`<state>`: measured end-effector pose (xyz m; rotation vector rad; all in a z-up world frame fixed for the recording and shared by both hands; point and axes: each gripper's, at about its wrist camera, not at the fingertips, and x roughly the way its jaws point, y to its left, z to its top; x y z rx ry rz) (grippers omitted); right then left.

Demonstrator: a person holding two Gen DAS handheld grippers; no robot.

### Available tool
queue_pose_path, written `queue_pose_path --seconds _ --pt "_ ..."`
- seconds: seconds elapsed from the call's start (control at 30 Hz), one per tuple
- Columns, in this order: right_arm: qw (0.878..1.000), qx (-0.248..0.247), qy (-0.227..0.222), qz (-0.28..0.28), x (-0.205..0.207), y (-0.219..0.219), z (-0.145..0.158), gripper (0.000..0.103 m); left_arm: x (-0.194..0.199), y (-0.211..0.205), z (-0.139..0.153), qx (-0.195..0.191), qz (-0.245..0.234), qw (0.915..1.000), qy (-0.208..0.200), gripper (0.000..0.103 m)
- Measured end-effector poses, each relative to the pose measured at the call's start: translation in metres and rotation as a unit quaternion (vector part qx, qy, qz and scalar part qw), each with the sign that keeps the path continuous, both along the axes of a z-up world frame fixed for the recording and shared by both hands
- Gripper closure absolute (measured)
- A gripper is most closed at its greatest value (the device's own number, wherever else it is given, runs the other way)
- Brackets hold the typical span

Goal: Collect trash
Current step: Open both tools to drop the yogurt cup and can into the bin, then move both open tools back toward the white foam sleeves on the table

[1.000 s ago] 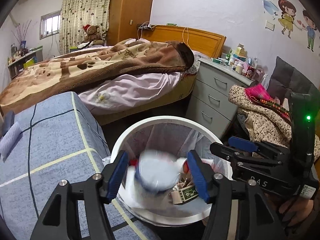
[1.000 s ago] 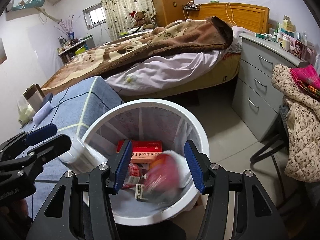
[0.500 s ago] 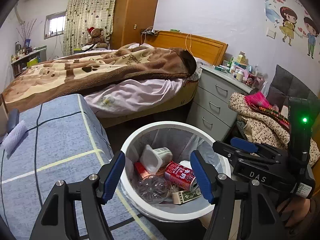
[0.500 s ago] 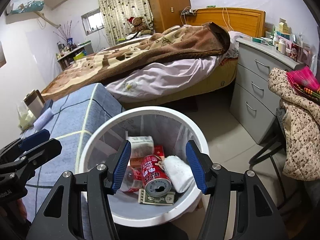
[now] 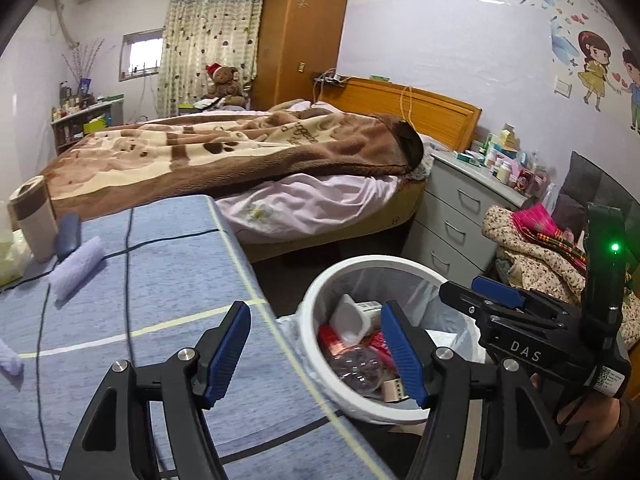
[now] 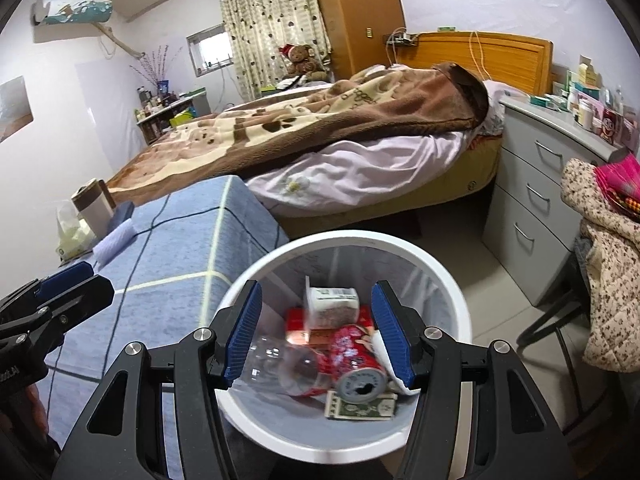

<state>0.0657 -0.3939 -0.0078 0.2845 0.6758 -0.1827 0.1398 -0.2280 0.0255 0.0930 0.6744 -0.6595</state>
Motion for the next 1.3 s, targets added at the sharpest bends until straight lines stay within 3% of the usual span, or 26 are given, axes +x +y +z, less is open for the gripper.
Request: queue_pose_path --seconds 0.73,1.3 --pt "0.997 -0.001 -0.033 0.072 0.038 0.062 0.013 0.044 0.021 0.105 0.012 0.004 0.115 0.9931 -0.022 0.036" --pt "0.987 0.019 -0.024 0.159 0.1 0.133 0.009 0.041 0.062 0.226 -0.009 0.012 0.25 0.9681 0.003 0.036"
